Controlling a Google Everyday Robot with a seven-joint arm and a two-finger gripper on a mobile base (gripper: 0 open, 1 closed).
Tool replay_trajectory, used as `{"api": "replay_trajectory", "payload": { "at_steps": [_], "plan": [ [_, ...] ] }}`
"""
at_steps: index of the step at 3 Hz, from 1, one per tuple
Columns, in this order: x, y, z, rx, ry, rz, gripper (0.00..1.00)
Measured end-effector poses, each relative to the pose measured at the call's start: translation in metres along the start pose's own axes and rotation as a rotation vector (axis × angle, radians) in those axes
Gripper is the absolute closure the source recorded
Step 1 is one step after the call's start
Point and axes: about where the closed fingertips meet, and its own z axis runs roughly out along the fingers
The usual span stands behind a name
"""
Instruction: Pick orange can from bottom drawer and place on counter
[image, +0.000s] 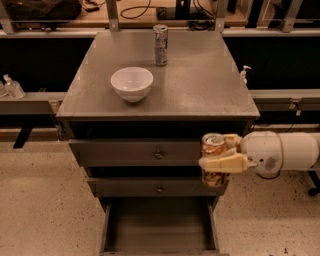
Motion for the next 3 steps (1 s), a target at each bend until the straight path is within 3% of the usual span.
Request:
{"api": "replay_trajectory", "payload": {
  "at_steps": [1,2,3],
  "plan": [
    [0.05,0.03,-0.026,-0.083,0.024,-0.15,1.0],
    [0.05,0.029,-0.025,-0.081,0.023,-0.149,1.0],
    [0.056,0.044,-0.028,-0.089,0.045,-0.199,1.0]
  ]
}}
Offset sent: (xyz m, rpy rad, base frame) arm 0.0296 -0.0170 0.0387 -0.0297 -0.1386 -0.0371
